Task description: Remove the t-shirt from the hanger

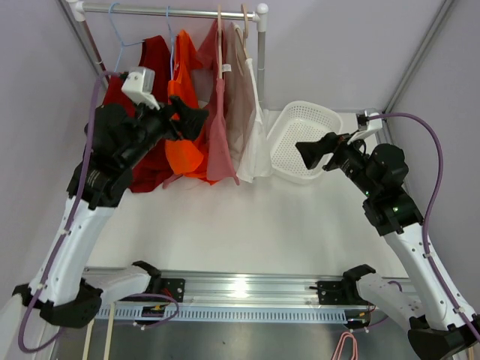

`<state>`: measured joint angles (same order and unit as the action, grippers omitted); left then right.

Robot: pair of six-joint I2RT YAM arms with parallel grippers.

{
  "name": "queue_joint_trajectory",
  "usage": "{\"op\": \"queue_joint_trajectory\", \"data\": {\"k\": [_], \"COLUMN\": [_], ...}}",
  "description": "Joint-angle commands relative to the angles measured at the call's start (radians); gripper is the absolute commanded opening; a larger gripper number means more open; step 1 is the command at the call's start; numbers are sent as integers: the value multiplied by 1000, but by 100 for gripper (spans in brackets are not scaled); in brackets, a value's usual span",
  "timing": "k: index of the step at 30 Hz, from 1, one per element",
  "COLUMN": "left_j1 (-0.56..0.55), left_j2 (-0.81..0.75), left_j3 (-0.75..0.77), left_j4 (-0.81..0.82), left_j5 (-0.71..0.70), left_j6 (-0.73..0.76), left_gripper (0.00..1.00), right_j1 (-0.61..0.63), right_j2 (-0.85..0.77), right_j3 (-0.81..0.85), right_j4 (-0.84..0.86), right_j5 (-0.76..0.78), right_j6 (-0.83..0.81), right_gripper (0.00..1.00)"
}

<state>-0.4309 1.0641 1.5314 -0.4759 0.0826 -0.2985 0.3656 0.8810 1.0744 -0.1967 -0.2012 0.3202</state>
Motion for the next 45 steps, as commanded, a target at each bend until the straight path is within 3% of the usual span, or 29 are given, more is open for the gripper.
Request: {"op": "queue_joint_trajectory", "data": {"k": [1, 2, 8, 13, 18, 24, 29, 35, 39, 45], "left_j1": [-89, -101, -184, -236, -241, -249, -250, -250, -249, -241], "left_j2": [89, 120, 347, 536, 697, 792, 827, 896, 935, 1008], "left_j3": [157, 249, 464, 735, 871, 854, 803, 785, 785, 848], "left_j4": [-62, -73, -95, -115, -72, 95, 335, 532, 653, 674], "left_j5": [-150, -185, -286, -307, -338, -515, -677, -711, -660, -642], "left_j6": [56, 61, 79, 108, 110, 249, 389, 505, 547, 547], "left_gripper": [99, 100, 100, 99, 98, 96, 89, 89, 89, 85], "right_j1": [3, 4, 4, 4, 4, 3, 1, -8, -16, -30], "right_j2": [-2, 4, 26, 26, 19, 4, -7, -14, -22, -19], "right_j3": [-10, -7, 5, 13, 13, 9, 5, 9, 9, 7], "right_j4": [34, 37, 46, 34, 20, 14, 13, -7, -14, -18], "right_j5": [74, 74, 68, 89, 114, 125, 129, 125, 120, 117], "right_j6": [8, -3, 6, -3, -12, -13, -21, -30, -38, -41], "right_gripper": [100, 99, 100, 99, 100, 100, 100, 100, 100, 100]}}
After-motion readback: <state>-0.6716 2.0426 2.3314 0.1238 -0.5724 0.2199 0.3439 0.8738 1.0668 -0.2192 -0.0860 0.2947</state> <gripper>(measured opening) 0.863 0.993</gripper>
